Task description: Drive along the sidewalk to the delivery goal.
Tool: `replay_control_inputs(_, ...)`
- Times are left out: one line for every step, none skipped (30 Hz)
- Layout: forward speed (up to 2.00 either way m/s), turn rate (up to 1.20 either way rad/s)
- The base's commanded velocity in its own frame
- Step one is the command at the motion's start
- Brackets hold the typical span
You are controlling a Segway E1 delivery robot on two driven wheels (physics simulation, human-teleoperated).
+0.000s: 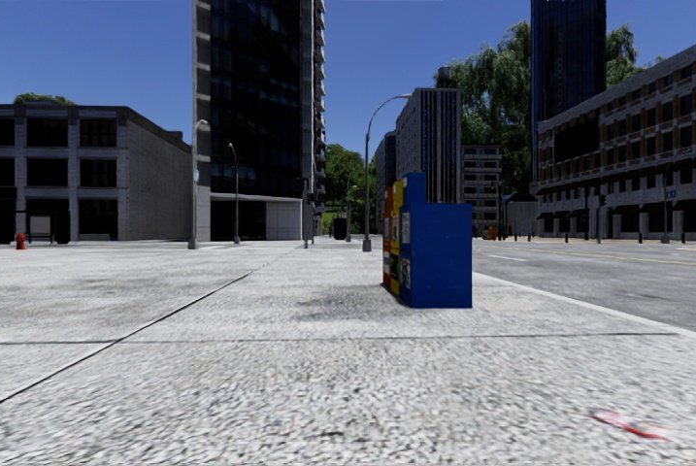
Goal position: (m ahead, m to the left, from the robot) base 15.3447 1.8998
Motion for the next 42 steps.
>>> replay_control_inputs(2.0, 0.0)
replay_control_inputs(2.0, 0.0)
replay_control_inputs(2.0, 0.0)
replay_control_inputs(2.0, 0.0)
replay_control_inputs(2.0, 0.0)
replay_control_inputs(2.0, 0.0)
replay_control_inputs(2.0, 0.0)
replay_control_inputs(2.0, 0.0)
replay_control_inputs(2.0, 0.0)
replay_control_inputs(2.0, 0.0)
replay_control_inputs(2.0, 0.0)
replay_control_inputs(2.0, 0.0)
replay_control_inputs(2.0, 0.0)
replay_control_inputs(2.0, 0.0)
replay_control_inputs(2.0, 0.0)
replay_control_inputs(2.0, 0.0)
replay_control_inputs(2.0, 0.0)
replay_control_inputs(2.0, 0.0)
replay_control_inputs(2.0, 0.0)
replay_control_inputs(2.0, 0.0)
replay_control_inputs(2.0, 0.05)
replay_control_inputs(2.0, 0.05)
replay_control_inputs(2.0, 0.16)
replay_control_inputs(2.0, 0.21)
replay_control_inputs(2.0, 0.25)
replay_control_inputs(2.0, 0.25)
replay_control_inputs(2.0, 0.27)
replay_control_inputs(2.0, 0.28)
replay_control_inputs(2.0, 0.28)
replay_control_inputs(2.0, 0.28)
replay_control_inputs(2.0, 0.28)
replay_control_inputs(2.0, 0.28)
replay_control_inputs(2.0, 0.28)
replay_control_inputs(2.0, 0.27)
replay_control_inputs(2.0, 0.0)
replay_control_inputs(2.0, 0.0)
replay_control_inputs(2.0, 0.0)
replay_control_inputs(2.0, 0.0)
replay_control_inputs(2.0, 0.0)
replay_control_inputs(2.0, 0.0)
replay_control_inputs(2.0, 0.0)
replay_control_inputs(2.0, 0.0)
